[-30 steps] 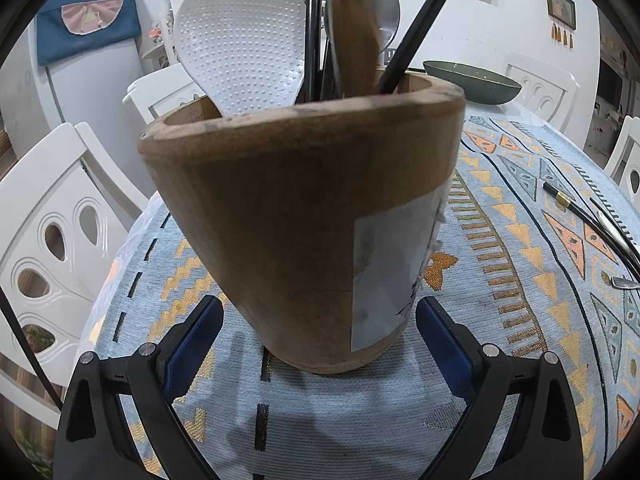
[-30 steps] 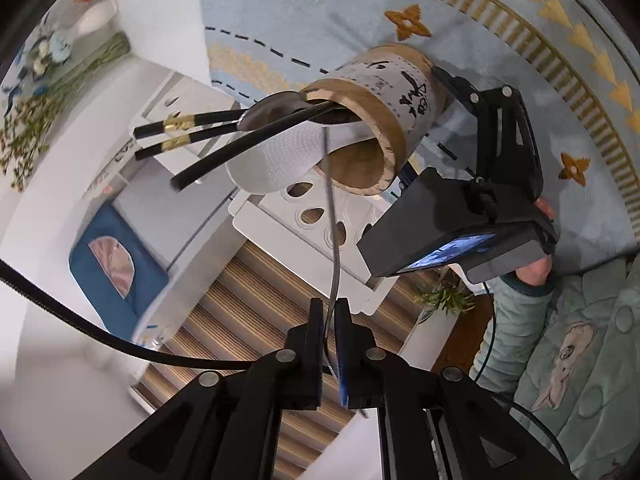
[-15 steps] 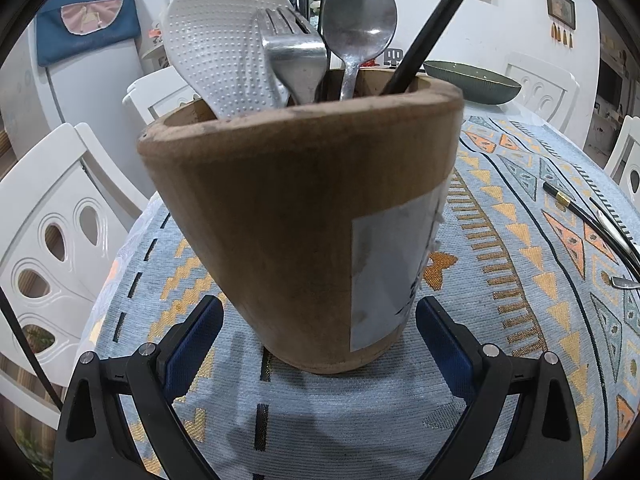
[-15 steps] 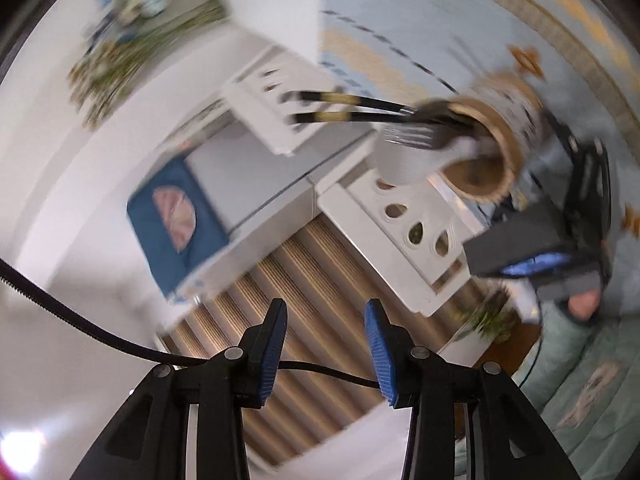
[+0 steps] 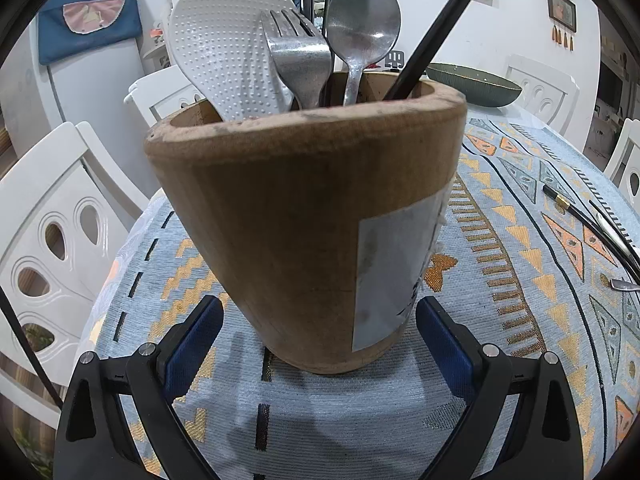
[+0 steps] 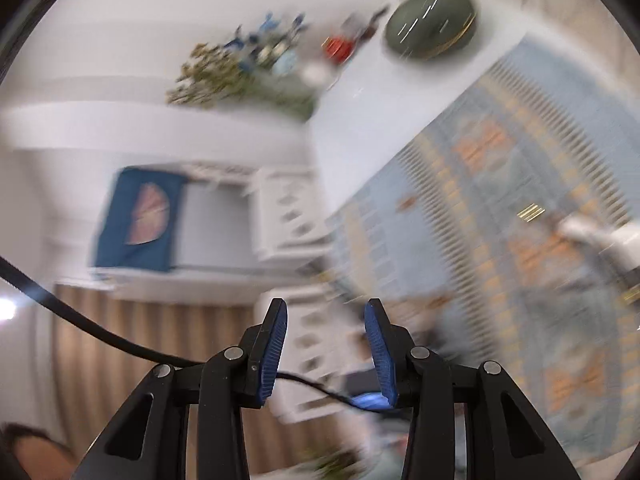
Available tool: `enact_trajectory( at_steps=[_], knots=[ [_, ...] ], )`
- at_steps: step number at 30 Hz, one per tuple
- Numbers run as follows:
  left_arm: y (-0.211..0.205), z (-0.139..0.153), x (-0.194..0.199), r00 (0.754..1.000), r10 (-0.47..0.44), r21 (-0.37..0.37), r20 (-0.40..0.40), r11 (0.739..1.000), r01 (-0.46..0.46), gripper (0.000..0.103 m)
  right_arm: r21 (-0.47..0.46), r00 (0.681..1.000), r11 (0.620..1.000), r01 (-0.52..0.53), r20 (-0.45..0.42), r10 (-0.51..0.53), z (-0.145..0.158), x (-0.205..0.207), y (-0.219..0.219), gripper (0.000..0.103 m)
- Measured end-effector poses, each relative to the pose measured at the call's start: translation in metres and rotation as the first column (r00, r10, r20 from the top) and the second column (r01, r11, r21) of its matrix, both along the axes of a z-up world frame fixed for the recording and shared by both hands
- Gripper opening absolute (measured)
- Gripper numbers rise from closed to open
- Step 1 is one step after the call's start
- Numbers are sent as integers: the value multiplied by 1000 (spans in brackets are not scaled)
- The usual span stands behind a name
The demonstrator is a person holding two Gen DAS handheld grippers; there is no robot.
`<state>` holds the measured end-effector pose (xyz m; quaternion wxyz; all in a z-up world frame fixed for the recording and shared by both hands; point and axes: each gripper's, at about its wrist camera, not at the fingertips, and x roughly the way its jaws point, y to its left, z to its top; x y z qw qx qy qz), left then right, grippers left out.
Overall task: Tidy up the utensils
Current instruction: 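Withdraw the open right gripper from the cup back to the utensil pile, then grasp a black gold-banded chopstick with the right gripper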
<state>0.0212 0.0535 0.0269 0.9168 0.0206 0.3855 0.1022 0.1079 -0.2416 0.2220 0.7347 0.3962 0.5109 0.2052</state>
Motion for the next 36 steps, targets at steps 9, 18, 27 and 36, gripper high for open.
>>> enact_trajectory(
  at_steps=[9,18,27,36],
  knots=[
    [2,1,0,1000,2,-3,0,1000,-2,97,-530,975,842,101,-117,-191,-89,10,-67,39],
    [3,0,1,1000,5,-1,-3,1000,-5,97,-618,951,785,-30,-260,-169,-172,18,-105,25],
    [4,-1,1,1000,5,1,-3,1000,-5,97,-607,954,789,-97,-283,-100,-199,29,-97,19],
    [3,-1,0,1000,6,-2,-5,1000,-6,97,-582,962,802,-138,-272,-31,-208,66,-80,19]
  ],
)
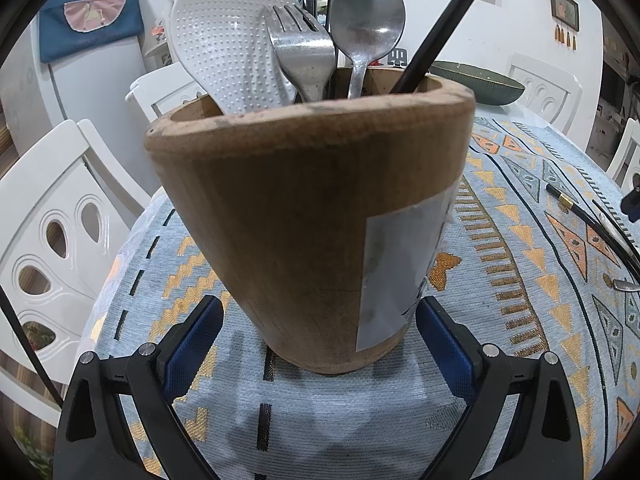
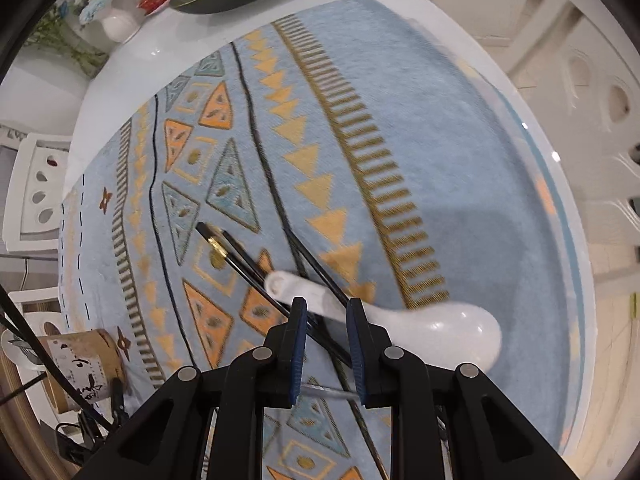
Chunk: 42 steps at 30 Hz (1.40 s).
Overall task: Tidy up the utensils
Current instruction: 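Grasp a black gold-banded chopstick with the right gripper, then carry the chopstick with the right gripper into the bamboo cup and release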
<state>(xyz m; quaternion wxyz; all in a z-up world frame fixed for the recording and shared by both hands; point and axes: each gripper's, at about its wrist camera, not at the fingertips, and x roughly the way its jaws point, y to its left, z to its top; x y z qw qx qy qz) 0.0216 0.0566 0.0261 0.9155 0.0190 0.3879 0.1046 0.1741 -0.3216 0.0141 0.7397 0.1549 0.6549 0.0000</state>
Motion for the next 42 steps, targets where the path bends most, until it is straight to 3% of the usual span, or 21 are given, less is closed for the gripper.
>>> enact_trajectory(
  at_steps=[7,13,19,24,28,32,37,42],
  knots=[
    [1,0,0,1000,0,0,-3,1000,0,97,-31,999,998,-50,-22,50,-16,20,14,19],
    [3,-1,0,1000,0,1,-6,1000,0,97,-133,995,986,-101,-24,99,-27,30,23,19],
    [2,0,1,1000,0,2,-6,1000,0,97,-166,989,976,-145,-47,139,-37,35,27,19],
    [3,-1,1,1000,-1,1,-6,1000,1,97,-185,988,971,-155,-28,152,-36,33,30,12],
    [3,0,1,1000,-1,3,-6,1000,1,97,-215,990,969,-123,36,133,-16,20,22,6],
    [4,0,1,1000,-1,4,-5,1000,1,97,-189,983,980,-63,158,94,29,-3,9,4],
    [4,0,1,1000,-1,5,-5,1000,1,97,-131,935,991,1,352,46,86,-47,0,4],
    [5,0,1,1000,-3,7,-5,1000,3,97,-114,882,993,34,470,24,121,-72,9,4]
  ],
)
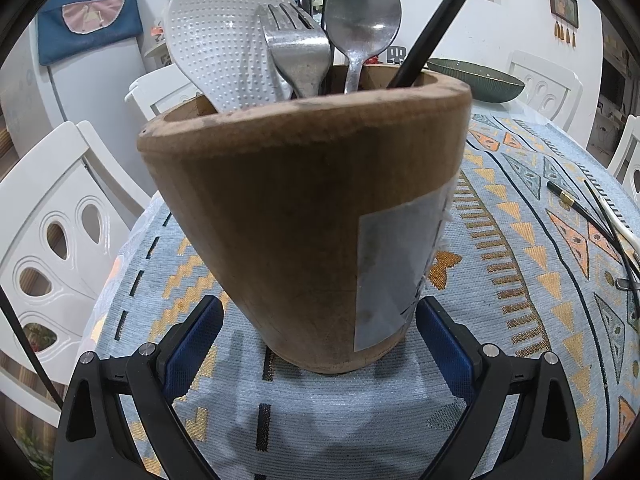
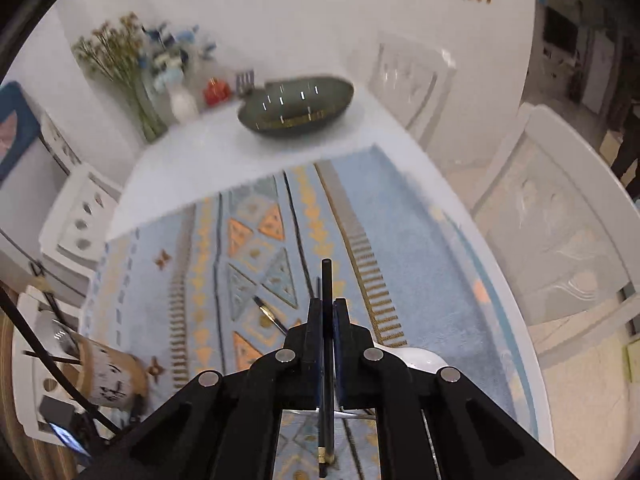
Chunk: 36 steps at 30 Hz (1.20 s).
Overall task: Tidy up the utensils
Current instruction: 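Carry the chopstick with the right gripper into the bamboo cup and release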
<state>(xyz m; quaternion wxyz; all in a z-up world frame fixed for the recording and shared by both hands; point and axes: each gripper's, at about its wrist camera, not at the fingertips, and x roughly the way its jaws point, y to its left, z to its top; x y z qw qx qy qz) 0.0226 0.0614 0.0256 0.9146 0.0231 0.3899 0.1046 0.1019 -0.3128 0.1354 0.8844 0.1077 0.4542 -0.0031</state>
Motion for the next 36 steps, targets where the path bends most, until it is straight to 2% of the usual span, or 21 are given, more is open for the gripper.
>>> enact_trajectory(
  at_steps=[5,11,15,17,21,26,30,36],
  knots=[
    [1,0,0,1000,0,1,1,1000,0,97,51,995,999,-4,101,-1,34,-7,10,4],
    [-1,0,-1,1000,0,1,1,1000,0,97,116,970,993,-40,242,10,89,-8,29,4],
    [-1,0,-1,1000,0,1,2,1000,0,97,169,942,976,-137,327,76,130,-7,56,4],
    [-1,0,0,1000,0,1,1,1000,0,97,180,918,961,-208,376,128,152,-9,76,4],
    [-1,0,-1,1000,0,1,2,1000,0,97,205,865,912,-354,442,236,181,-12,120,4],
    [-1,0,-1,1000,0,1,1,1000,0,97,198,817,852,-484,450,359,184,-15,171,4],
    [-1,0,-1,1000,0,0,2,1000,0,97,189,805,819,-542,398,441,167,-14,208,4],
    [-1,0,-1,1000,0,1,2,1000,0,97,183,798,792,-583,312,515,133,-12,233,4]
  ],
)
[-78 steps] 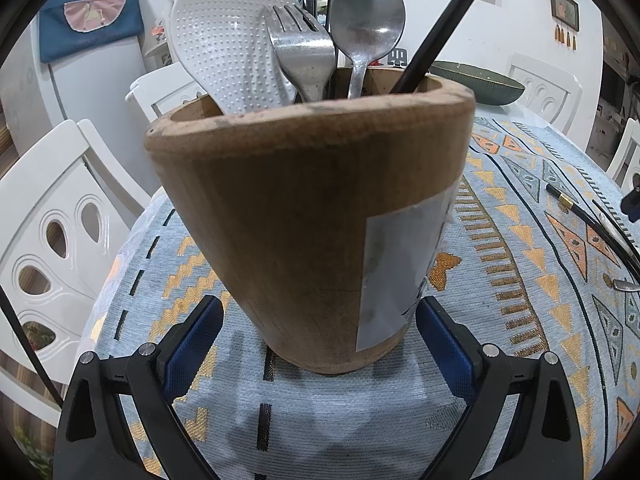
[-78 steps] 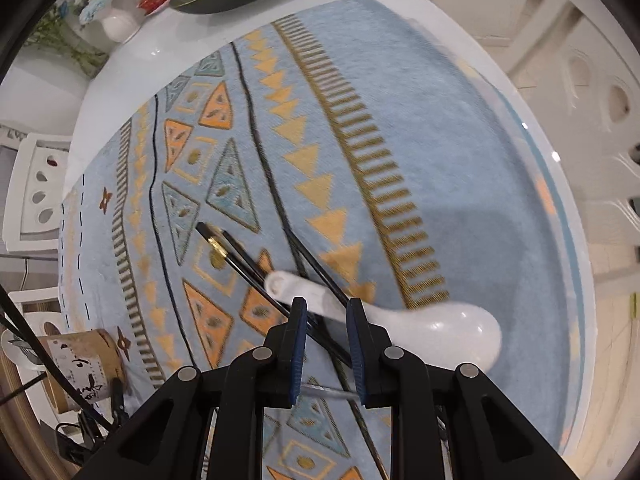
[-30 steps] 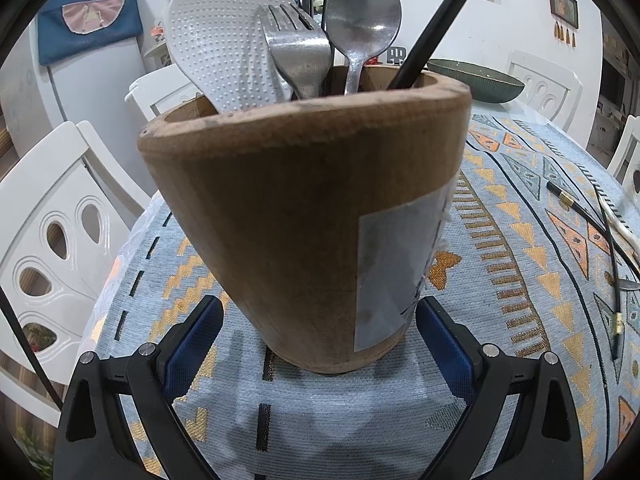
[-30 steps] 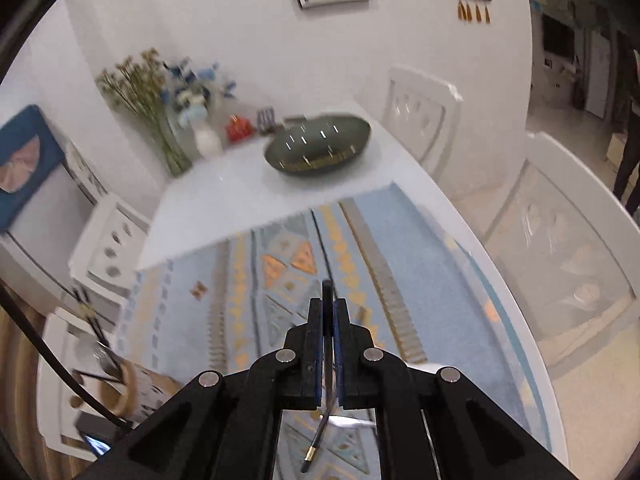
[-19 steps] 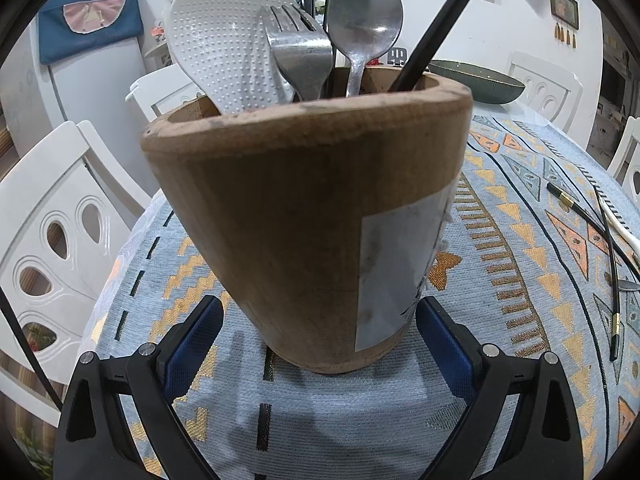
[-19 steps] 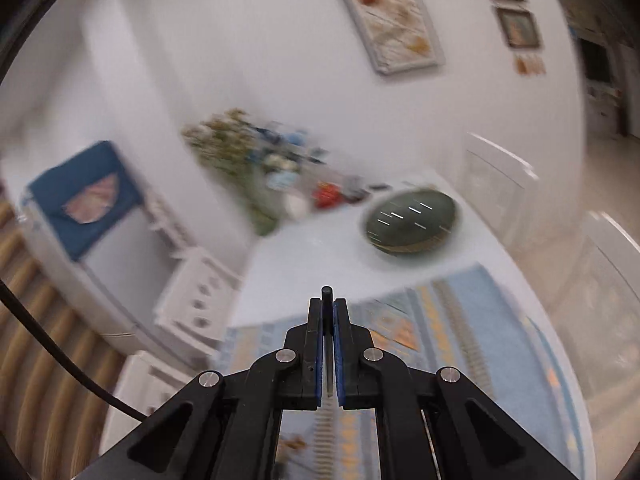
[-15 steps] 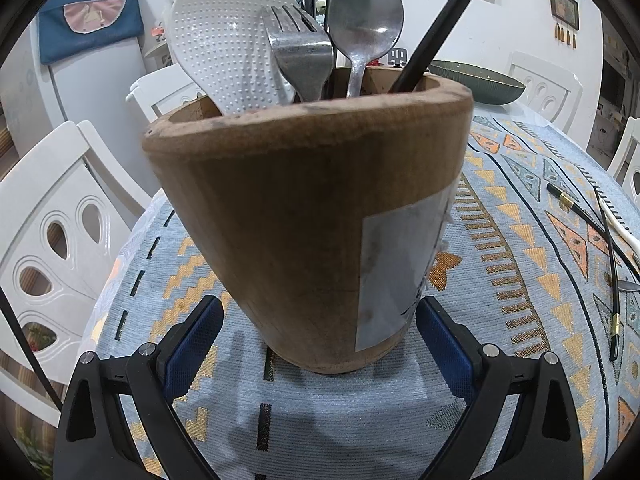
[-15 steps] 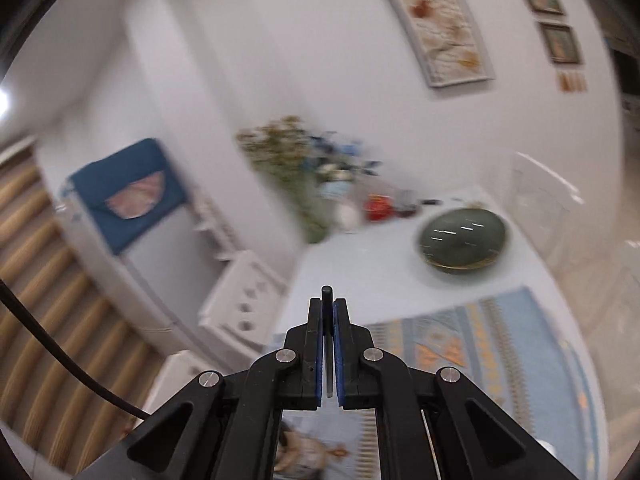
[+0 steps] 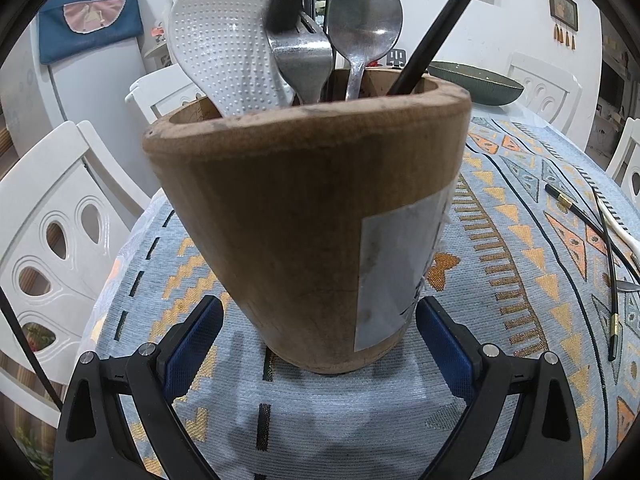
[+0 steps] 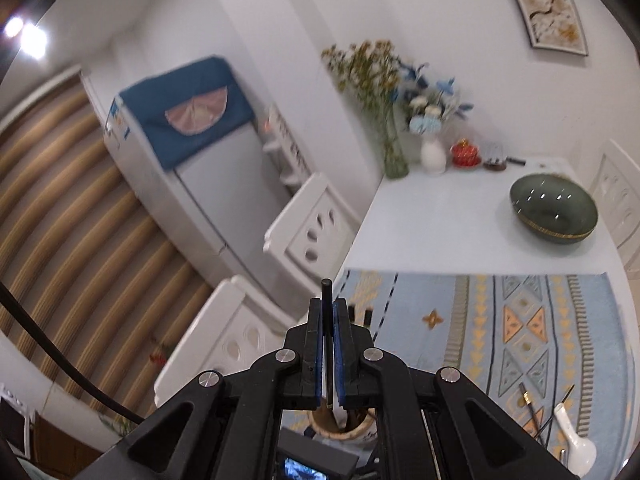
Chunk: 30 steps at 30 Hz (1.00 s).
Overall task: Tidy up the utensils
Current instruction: 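Carry the chopstick with the right gripper into the bamboo cup and release, then return the right gripper to the pile and grasp another black chopstick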
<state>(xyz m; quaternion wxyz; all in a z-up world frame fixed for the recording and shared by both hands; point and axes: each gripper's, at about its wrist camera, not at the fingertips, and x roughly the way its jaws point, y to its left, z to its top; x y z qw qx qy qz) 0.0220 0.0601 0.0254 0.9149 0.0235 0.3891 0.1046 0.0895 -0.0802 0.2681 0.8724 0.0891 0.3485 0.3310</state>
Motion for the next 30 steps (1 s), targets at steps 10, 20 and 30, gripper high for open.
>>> enact_trajectory(
  at_steps=[10,20,30],
  knots=[
    [0,0,0,1000,1,0,0,1000,-1,97,-94,998,994,-56,-28,54,-16,0,19,4],
    [0,0,0,1000,1,0,0,1000,-1,97,-45,994,998,-41,-102,36,-17,20,5,27],
    [0,1,0,1000,0,1,1,1000,0,97,-1,992,992,123,11,-123,22,17,-58,27]
  ],
)
